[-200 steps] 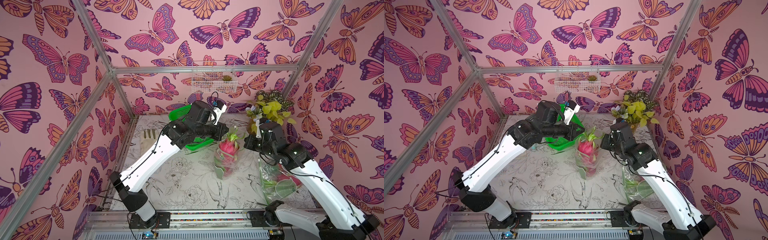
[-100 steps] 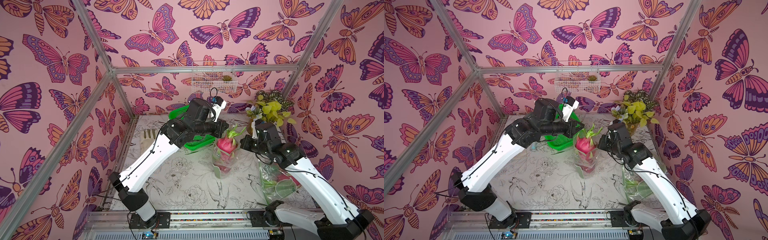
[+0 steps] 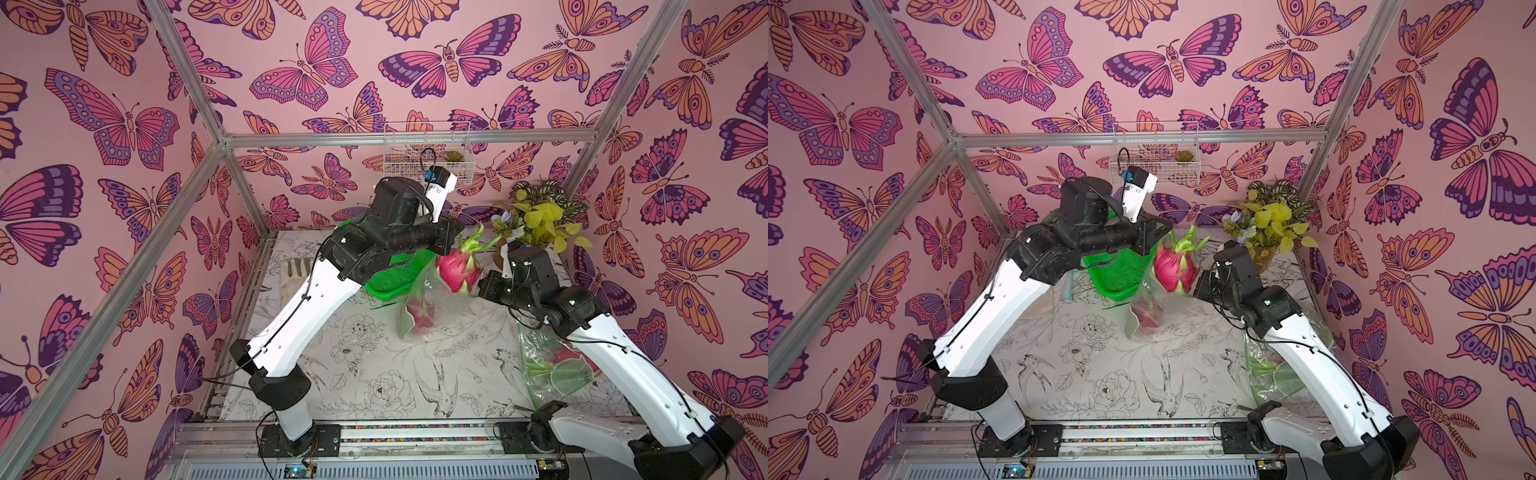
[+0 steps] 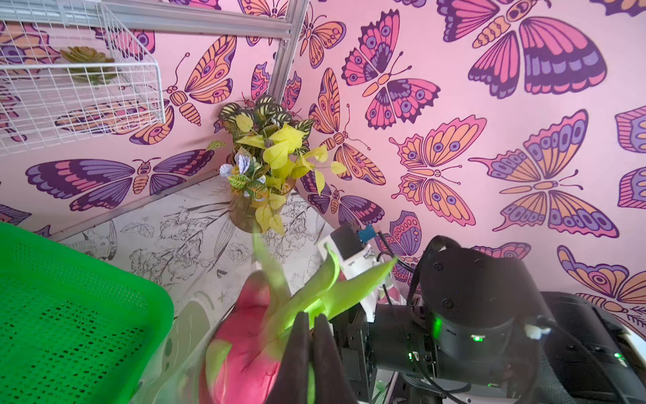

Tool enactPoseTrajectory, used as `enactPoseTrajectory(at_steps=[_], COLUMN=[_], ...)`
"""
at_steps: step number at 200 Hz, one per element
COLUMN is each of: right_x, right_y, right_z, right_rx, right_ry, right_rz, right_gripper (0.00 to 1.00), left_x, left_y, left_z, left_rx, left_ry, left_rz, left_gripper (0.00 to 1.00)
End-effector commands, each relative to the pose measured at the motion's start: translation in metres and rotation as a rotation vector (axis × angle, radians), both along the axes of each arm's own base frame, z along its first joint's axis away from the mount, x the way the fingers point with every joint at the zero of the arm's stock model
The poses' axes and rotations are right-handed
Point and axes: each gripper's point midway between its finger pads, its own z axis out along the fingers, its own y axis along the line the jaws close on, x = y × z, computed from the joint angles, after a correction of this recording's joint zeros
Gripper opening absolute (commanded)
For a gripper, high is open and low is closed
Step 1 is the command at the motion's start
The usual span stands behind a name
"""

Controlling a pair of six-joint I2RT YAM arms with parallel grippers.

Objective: Open the zip-top bag and take out the dragon fruit
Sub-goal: Pick up the dragon fruit from the zipper food storage bag, then place the dragon fruit in the basket.

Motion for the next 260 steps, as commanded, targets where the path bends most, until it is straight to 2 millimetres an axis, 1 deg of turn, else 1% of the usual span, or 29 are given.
enactPoseTrajectory(at_steps=[1, 29, 42, 55, 85, 99, 117, 130, 145, 170, 202, 215, 228, 232, 233, 242, 260], right_x=[0.003, 0.003, 0.002, 0.002, 0.000, -0.001, -0.002, -0.003, -0.003, -0.002, -0.003, -0.005, -0.006, -0.005, -0.005, -0.004, -0.004], right_y=[0.000, 0.003, 0.003, -0.002, -0.003, -0.003, -0.001, 0.000, 0.000, 0.003, 0.008, 0.008, 0.010, 0.011, 0.010, 0.008, 0.011], right_z=[-0.001, 0.007, 0.014, 0.021, 0.034, 0.036, 0.039, 0.041, 0.043, 0.049, 0.065, 0.070, 0.072, 0.072, 0.072, 0.071, 0.071], right_rx=[0.010, 0.039, 0.038, 0.022, 0.025, 0.028, 0.041, 0.045, 0.048, 0.062, 0.089, 0.088, 0.085, 0.082, 0.080, 0.057, 0.048], right_ry=[0.003, -0.004, -0.019, -0.034, -0.066, -0.069, -0.068, -0.071, -0.077, -0.084, -0.107, -0.105, -0.114, -0.117, -0.117, -0.107, -0.094], right_rz=[-0.009, -0.003, 0.005, -0.011, -0.001, 0.001, 0.013, 0.017, 0.018, 0.029, 0.048, 0.055, 0.076, 0.079, 0.078, 0.072, 0.096], right_gripper=[0.00, 0.00, 0.00, 0.00, 0.00, 0.00, 0.00, 0.00, 0.00, 0.00, 0.00, 0.00, 0.00, 0.00, 0.00, 0.00, 0.00], left_x=[0.000, -0.003, 0.004, 0.014, 0.022, 0.029, 0.043, 0.054, 0.069, 0.098, 0.132, 0.145, 0.156, 0.161, 0.161, 0.172, 0.191], left_y=[-0.001, -0.003, 0.002, 0.011, 0.028, 0.039, 0.055, 0.066, 0.077, 0.093, 0.105, 0.109, 0.108, 0.109, 0.110, 0.114, 0.118], left_z=[0.038, 0.052, 0.061, 0.071, 0.091, 0.099, 0.103, 0.102, 0.095, 0.071, 0.029, 0.008, -0.015, -0.020, -0.018, -0.029, -0.050], left_rx=[-0.108, -0.163, -0.176, -0.178, -0.184, -0.189, -0.186, -0.177, -0.155, -0.116, -0.080, -0.079, -0.080, -0.085, -0.091, -0.100, -0.095], left_ry=[-0.078, -0.092, -0.133, -0.164, -0.232, -0.260, -0.274, -0.277, -0.273, -0.224, -0.144, -0.105, -0.097, -0.103, -0.109, -0.100, -0.065], left_rz=[-0.008, -0.026, 0.018, 0.070, 0.125, 0.159, 0.219, 0.254, 0.304, 0.365, 0.410, 0.417, 0.416, 0.425, 0.428, 0.441, 0.455], left_gripper=[0.00, 0.00, 0.00, 0.00, 0.00, 0.00, 0.00, 0.00, 0.00, 0.00, 0.00, 0.00, 0.00, 0.00, 0.00, 0.00, 0.00])
